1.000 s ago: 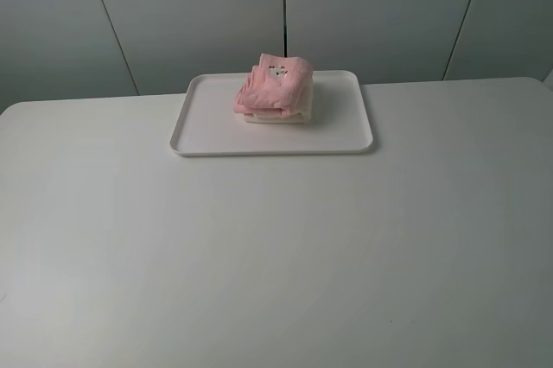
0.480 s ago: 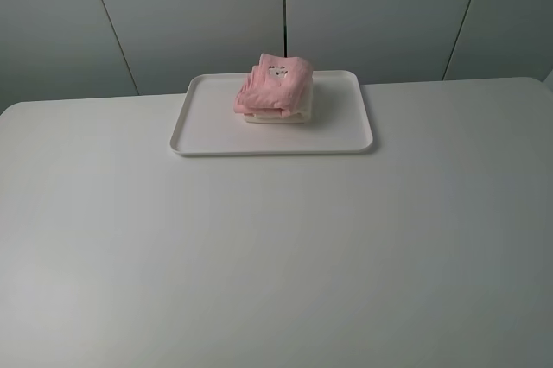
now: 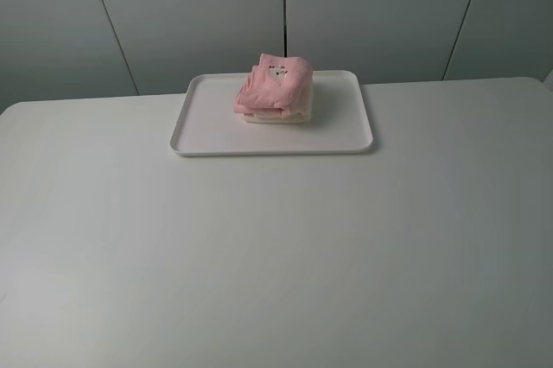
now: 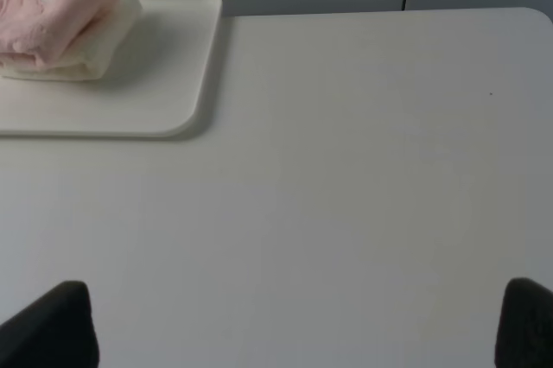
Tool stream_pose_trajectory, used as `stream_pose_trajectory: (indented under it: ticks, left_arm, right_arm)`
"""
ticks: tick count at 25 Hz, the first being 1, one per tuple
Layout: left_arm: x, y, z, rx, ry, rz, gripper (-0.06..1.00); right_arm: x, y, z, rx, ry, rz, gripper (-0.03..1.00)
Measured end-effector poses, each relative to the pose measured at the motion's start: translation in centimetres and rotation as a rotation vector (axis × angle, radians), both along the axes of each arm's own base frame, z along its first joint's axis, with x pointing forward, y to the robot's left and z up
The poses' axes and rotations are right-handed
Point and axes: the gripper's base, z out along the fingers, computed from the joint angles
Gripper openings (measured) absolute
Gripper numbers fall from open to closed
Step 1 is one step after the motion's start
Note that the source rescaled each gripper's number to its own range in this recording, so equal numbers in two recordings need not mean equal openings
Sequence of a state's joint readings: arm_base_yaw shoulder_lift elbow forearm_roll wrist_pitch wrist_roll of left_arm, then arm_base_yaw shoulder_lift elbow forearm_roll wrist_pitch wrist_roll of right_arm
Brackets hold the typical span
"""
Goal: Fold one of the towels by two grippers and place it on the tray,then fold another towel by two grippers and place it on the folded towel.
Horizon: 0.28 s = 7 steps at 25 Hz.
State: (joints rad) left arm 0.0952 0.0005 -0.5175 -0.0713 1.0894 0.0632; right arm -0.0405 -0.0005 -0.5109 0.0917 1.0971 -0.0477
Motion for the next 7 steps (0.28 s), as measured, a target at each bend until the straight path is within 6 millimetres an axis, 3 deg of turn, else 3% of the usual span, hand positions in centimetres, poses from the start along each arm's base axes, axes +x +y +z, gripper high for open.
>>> stream_pose_trajectory:
  ticks: [7]
  left_arm:
    - [0.0,0.0,0.0,0.0,0.0,0.0,0.93]
  right_arm:
    - [0.0,0.0,0.0,0.001,0.0,-0.001,1.0]
